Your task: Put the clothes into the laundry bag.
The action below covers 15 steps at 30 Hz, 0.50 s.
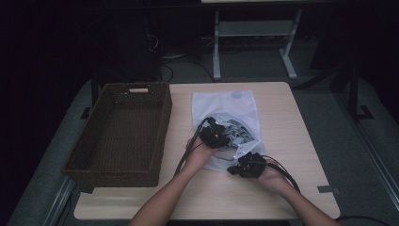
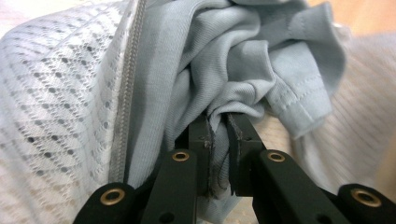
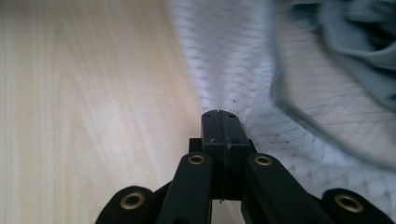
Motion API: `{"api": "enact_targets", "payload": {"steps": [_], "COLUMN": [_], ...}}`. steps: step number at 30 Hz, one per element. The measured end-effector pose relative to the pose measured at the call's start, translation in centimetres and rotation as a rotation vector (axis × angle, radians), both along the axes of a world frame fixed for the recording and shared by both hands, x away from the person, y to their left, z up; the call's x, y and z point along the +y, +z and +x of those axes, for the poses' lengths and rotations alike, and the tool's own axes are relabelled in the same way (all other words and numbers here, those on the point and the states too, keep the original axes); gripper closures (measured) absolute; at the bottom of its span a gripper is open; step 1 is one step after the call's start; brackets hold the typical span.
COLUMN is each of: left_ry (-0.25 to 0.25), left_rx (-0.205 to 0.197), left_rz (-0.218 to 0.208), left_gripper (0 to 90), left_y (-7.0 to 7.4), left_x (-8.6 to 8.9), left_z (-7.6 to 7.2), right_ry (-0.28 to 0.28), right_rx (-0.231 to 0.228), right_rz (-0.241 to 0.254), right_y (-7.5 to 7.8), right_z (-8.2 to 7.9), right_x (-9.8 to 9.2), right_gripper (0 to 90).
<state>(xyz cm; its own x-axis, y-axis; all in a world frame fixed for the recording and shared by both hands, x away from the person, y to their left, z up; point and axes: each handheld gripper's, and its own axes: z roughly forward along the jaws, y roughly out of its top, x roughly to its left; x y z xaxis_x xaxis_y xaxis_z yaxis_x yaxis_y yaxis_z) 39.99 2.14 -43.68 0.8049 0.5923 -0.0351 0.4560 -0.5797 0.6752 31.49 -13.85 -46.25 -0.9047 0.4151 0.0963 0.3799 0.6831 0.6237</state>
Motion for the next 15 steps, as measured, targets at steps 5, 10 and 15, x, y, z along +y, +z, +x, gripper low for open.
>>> {"api": "enact_targets", "payload": {"steps": [5,10,15], "left_ry": [0.039,0.093,0.122], "left_rx": [-0.010,-0.057,-0.067], "left_rz": [0.015,0.047,0.047], "left_gripper": [81.3,81.2,80.6], "left_y": [-0.4,-0.6,-0.8], "left_x": [-0.2,-0.4,-0.5], "left_z": [1.4,2.9,4.2], "right_ry": [0.013,0.015,0.015], "right_rx": [-0.009,-0.017,-0.016], "right_rz": [-0.017,-0.019,-0.018], "right_y": [0.1,0.1,0.1], "right_z": [-0.4,-0.4,-0.4], "right_x": [0.5,0.5,0.5], "right_gripper": [90.0,90.0,90.0]}}
